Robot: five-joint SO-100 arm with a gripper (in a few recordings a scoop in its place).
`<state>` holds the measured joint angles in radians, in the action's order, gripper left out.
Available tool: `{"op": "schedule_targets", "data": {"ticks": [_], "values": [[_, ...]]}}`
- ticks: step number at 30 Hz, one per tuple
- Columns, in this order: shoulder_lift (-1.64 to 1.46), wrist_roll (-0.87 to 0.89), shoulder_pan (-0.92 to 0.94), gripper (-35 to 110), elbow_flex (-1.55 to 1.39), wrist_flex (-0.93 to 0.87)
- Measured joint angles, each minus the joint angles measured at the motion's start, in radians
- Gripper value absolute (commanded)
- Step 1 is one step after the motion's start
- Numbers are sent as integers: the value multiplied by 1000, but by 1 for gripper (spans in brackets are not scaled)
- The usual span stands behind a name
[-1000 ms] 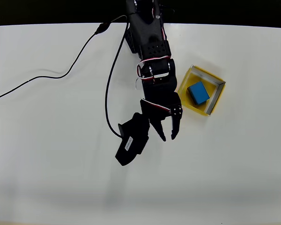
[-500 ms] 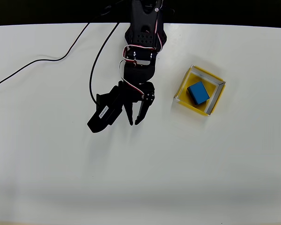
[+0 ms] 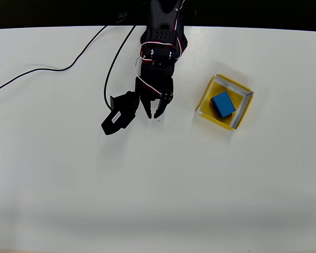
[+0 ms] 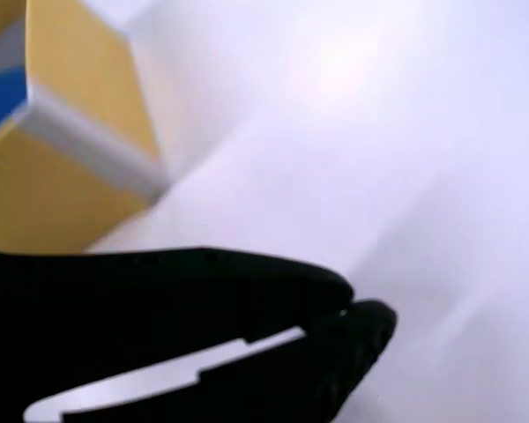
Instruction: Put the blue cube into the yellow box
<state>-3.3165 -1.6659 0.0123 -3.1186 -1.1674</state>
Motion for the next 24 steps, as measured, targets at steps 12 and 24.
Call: {"op": "schedule_targets", "data": {"ticks": [12, 24], "values": [[0, 110, 0, 0, 0, -175], [-2, 110, -40, 0, 0, -175]]}}
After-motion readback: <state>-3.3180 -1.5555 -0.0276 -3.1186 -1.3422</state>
